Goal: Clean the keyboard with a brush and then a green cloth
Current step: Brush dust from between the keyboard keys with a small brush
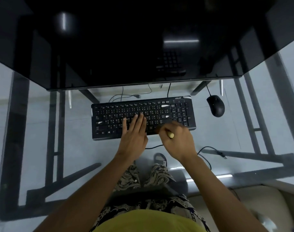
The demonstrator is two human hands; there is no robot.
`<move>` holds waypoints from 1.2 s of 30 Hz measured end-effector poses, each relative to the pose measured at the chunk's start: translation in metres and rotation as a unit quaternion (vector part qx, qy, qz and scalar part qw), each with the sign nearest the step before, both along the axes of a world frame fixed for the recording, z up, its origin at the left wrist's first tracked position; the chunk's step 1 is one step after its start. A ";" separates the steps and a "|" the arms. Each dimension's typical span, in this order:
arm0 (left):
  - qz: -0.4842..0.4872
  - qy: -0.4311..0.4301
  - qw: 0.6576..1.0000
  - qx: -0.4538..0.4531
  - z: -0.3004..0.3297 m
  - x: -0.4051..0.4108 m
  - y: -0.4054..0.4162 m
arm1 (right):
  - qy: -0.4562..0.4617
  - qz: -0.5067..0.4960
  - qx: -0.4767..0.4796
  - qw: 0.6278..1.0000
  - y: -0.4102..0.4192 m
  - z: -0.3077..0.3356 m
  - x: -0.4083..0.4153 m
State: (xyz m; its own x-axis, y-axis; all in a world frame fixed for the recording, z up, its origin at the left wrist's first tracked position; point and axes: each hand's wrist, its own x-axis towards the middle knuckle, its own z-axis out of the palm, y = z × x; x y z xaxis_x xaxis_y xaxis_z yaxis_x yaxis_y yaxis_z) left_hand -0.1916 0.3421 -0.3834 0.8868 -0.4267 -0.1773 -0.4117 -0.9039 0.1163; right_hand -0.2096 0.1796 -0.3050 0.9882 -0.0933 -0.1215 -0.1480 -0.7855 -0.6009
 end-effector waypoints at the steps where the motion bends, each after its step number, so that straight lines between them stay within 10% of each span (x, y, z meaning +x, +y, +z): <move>1: 0.007 -0.003 1.000 0.000 0.001 -0.003 -0.002 | -0.016 0.021 0.019 0.999 -0.003 0.001 0.001; 14: 0.036 0.007 0.999 0.034 0.004 -0.035 -0.051 | 0.051 0.122 0.105 0.986 -0.091 -0.017 -0.028; 18: 0.061 0.005 0.997 0.054 0.003 -0.042 -0.060 | 0.008 -0.102 0.113 0.988 -0.128 -0.013 -0.011; 23: 0.080 0.013 0.994 0.074 0.001 -0.044 -0.063 | 0.036 0.104 0.117 0.987 -0.115 -0.012 -0.013; 27: 0.097 0.003 0.994 0.053 0.000 -0.045 -0.066 | -0.054 -0.072 0.072 0.993 -0.142 -0.018 0.008; 31: 0.101 -0.008 0.994 0.042 -0.003 -0.050 -0.069 | 0.052 0.127 0.118 0.983 -0.141 -0.011 0.002; 36: 0.109 -0.009 0.993 0.039 -0.001 -0.049 -0.066 | -0.025 -0.017 0.049 0.998 -0.154 -0.009 0.021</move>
State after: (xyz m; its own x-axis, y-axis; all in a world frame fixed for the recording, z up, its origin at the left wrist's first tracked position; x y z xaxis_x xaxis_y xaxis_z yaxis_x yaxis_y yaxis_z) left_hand -0.2408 0.2758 -0.3845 0.9600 -0.2105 -0.1846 -0.2072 -0.9776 0.0368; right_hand -0.1889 0.0259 -0.3136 0.9897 -0.1168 -0.0828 -0.1418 -0.7181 -0.6814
